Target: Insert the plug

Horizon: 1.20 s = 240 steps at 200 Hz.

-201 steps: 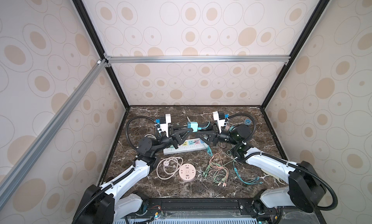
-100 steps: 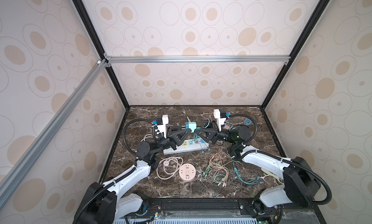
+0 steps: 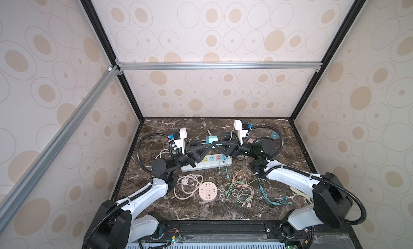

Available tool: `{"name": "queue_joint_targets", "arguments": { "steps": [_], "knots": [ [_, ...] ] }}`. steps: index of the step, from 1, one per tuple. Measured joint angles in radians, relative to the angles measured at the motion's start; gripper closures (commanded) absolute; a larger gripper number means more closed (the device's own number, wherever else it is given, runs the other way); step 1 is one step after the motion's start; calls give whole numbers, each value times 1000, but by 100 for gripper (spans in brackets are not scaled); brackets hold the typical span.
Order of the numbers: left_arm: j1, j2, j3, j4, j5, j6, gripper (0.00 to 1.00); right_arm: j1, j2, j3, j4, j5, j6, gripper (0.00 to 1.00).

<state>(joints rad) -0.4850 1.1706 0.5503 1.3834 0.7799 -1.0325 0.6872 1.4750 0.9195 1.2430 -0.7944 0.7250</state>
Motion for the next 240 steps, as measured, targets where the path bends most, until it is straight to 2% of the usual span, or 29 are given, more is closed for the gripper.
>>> {"name": "queue_joint_targets", "arguments": {
  "steps": [26, 58, 74, 89, 98, 124, 146, 196, 222, 240],
  "knots": [
    [2, 0, -9, 13, -4, 19, 99, 4, 0, 1, -10, 3, 24, 76],
    [3, 0, -19, 22, -18, 32, 87, 5, 0, 14, -42, -4, 30, 86],
    [3, -2, -21, 22, -22, 36, 74, 5, 0, 18, -53, -8, 30, 86],
    [3, -8, -26, 13, -24, 44, 56, 5, 0, 21, -68, -14, 24, 89],
    [2, -15, -31, -3, -22, 53, 50, 5, 0, 27, -95, -16, 2, 92],
    [0, -58, -60, -103, -21, 103, 31, 5, -25, 68, -312, -16, -114, 92],
    [0, -132, -93, -222, -34, 170, 22, -6, -63, 114, -531, -18, -241, 92],
    [4, -399, -127, -606, -166, 373, 15, -115, -101, 200, -866, -43, -428, 94],
    [8, -497, -127, -828, -322, 463, 16, -138, -70, 323, -1106, -39, -596, 94],
    [9, -505, -111, -987, -445, 509, 17, -158, -14, 426, -1218, -48, -689, 95]
  ]
}}
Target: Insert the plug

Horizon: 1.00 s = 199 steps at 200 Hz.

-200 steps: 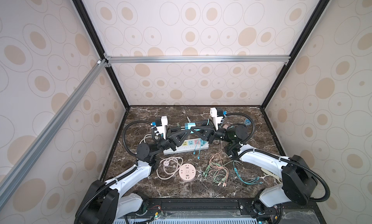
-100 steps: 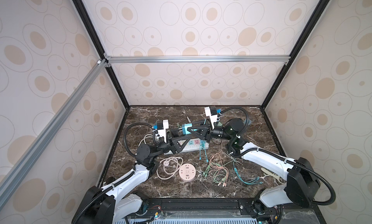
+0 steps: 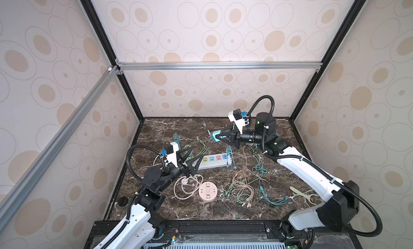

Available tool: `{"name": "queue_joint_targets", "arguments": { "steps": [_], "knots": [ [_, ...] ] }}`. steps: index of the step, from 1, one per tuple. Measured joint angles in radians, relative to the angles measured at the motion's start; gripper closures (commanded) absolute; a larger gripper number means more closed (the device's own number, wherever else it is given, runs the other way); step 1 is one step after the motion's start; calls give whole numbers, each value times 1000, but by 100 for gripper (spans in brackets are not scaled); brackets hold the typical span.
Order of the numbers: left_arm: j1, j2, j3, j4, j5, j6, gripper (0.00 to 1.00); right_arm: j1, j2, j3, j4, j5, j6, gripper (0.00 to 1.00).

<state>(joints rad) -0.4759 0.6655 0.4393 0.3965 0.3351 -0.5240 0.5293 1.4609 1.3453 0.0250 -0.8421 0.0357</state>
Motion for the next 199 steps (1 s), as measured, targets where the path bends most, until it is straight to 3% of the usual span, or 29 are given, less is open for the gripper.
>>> {"name": "queue_joint_targets", "arguments": {
  "steps": [48, 103, 152, 199],
  "knots": [
    [4, 71, 41, -274, -245, 23, 18, -114, 277, 317, -211, 10, -164, 96],
    [21, 100, 42, -450, -410, -48, 20, -119, 623, 650, -435, 86, -333, 96],
    [68, 115, 35, -499, -429, -101, 25, -76, 699, 629, -498, 101, -393, 96],
    [172, 159, -63, -446, -341, -158, 32, 38, 695, 470, -540, 139, -490, 96]
  ]
}}
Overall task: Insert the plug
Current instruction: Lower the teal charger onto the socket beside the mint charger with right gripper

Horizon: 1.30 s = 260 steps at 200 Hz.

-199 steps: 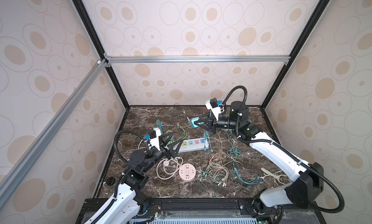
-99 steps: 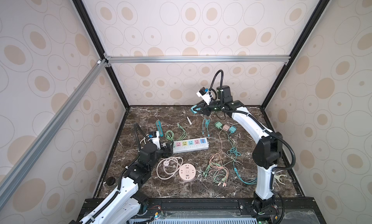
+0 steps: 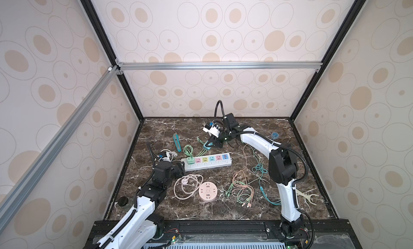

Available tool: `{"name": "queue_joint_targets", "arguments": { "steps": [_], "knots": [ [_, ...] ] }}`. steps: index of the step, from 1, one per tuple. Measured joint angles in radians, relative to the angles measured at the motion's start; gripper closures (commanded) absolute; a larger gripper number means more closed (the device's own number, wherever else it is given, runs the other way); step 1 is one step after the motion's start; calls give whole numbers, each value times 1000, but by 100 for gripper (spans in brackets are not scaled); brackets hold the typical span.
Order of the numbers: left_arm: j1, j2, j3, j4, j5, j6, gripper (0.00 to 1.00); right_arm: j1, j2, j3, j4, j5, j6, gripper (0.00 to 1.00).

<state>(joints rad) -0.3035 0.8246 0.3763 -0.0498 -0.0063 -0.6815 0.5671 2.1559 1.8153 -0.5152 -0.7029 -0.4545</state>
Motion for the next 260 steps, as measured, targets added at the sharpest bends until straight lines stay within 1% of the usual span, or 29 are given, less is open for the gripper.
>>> {"name": "queue_joint_targets", "arguments": {
  "steps": [31, 71, 106, 181, 206, 237, 260],
  "knots": [
    [30, 61, -11, 29, 35, -8, 34, 35, 0, -58, -56, 44, -58, 96],
    [53, 161, -11, 105, 66, -7, 40, 47, -8, -58, -92, 100, -120, 96],
    [66, 233, -11, 163, 72, 16, 41, 62, -10, -53, -113, 132, -166, 97],
    [80, 428, -6, 281, 104, 61, 50, 78, 0, 56, -171, 172, -251, 98],
    [83, 461, 9, 293, 107, 69, 51, 87, 26, 90, -188, 193, -274, 98],
    [88, 488, 33, 304, 114, 76, 56, 98, 59, 116, -216, 207, -296, 98],
    [90, 512, 50, 306, 124, 78, 58, 102, 74, 129, -232, 211, -311, 98]
  ]
}}
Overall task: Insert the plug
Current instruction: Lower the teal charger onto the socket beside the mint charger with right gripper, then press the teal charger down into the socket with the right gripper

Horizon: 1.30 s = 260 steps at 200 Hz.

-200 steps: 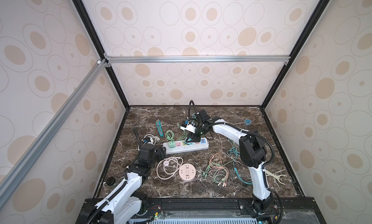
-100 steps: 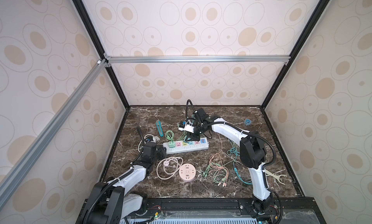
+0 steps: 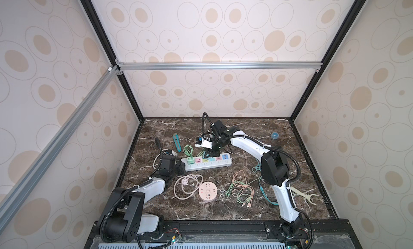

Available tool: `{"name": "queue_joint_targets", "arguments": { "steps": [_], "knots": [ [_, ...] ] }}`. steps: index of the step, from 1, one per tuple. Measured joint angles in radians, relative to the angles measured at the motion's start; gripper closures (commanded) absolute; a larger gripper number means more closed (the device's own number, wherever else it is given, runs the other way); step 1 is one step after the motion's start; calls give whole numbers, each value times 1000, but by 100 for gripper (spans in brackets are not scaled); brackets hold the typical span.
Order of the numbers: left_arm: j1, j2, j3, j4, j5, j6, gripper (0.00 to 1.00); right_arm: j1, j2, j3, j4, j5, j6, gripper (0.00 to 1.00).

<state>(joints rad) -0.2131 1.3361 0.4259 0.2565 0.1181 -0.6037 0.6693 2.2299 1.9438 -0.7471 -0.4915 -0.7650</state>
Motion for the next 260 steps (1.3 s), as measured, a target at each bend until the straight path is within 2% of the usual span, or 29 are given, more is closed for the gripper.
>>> {"name": "queue_joint_targets", "arguments": {
  "steps": [130, 260],
  "knots": [
    [2, 31, 6, 2, 41, 0, 64, 13, 24, 13, -27, 26, -48, 98],
    [4, 44, 6, 20, 39, 26, 66, 54, 42, 37, -39, 124, -136, 100]
  ]
}}
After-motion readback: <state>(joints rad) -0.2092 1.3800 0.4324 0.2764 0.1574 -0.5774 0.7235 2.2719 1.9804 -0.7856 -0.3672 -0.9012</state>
